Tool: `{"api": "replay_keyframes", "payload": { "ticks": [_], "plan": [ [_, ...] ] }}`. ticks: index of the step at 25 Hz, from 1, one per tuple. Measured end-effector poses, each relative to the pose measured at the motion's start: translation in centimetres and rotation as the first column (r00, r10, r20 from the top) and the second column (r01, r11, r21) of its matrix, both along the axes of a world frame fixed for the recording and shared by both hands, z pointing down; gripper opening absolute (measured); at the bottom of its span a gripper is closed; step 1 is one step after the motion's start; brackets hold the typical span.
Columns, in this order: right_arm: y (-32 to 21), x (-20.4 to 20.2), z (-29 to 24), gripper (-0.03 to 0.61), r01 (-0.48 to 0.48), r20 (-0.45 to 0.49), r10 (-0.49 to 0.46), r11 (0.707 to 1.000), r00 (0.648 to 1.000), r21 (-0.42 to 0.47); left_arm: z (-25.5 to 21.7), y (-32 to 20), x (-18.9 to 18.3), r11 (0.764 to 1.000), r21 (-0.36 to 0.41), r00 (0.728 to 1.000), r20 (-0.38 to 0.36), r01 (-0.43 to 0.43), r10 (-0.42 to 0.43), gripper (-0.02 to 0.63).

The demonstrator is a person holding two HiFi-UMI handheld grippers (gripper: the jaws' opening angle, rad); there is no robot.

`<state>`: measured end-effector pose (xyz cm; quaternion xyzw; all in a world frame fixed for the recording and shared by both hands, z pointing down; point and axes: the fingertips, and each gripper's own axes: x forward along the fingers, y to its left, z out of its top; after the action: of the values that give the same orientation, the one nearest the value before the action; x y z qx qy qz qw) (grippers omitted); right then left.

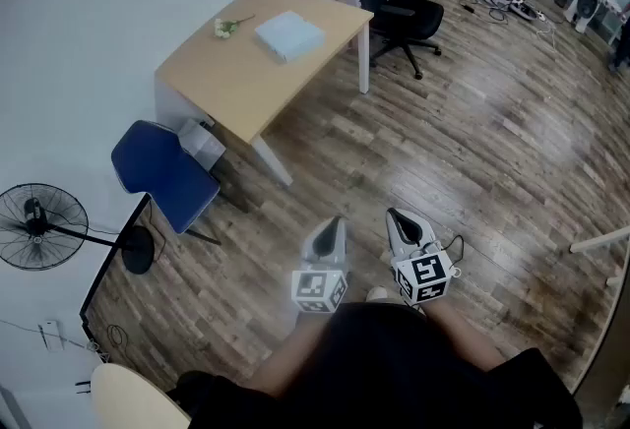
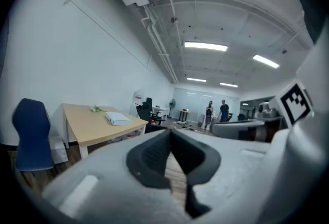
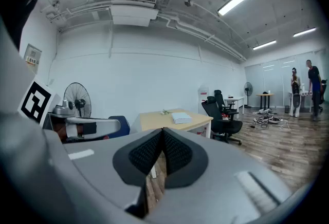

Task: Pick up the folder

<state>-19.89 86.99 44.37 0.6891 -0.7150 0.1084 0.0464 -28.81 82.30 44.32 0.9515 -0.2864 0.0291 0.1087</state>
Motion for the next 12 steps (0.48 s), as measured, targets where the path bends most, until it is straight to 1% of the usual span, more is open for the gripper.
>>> {"api": "replay_keyframes", "payload": {
  "ticks": [5, 9, 12],
  "plan": [
    [-0.7, 0.9, 0.0, 0.0, 0.012, 0.002, -0.012, 1.0, 1.0, 0.012, -0.1, -0.6, 1.0, 1.0, 0.008, 1.0, -0.005, 0.002, -0.002, 0.002],
    [0.3, 2.3, 0.0, 0.0, 0.001, 0.031, -0.002, 1.0, 1.0, 0.031, 0.1, 0.1, 1.7, 1.0, 0.014, 1.0, -0.003, 0.001, -0.001, 0.002],
    [0.8, 3.0, 0.1, 0.0, 0.009, 0.012, -0.01, 0.999, 1.0, 0.044, 0.1, 0.3, 2.2, 1.0, 0.018, 1.0, 0.0, 0.006, -0.006, 0.002]
  ]
}}
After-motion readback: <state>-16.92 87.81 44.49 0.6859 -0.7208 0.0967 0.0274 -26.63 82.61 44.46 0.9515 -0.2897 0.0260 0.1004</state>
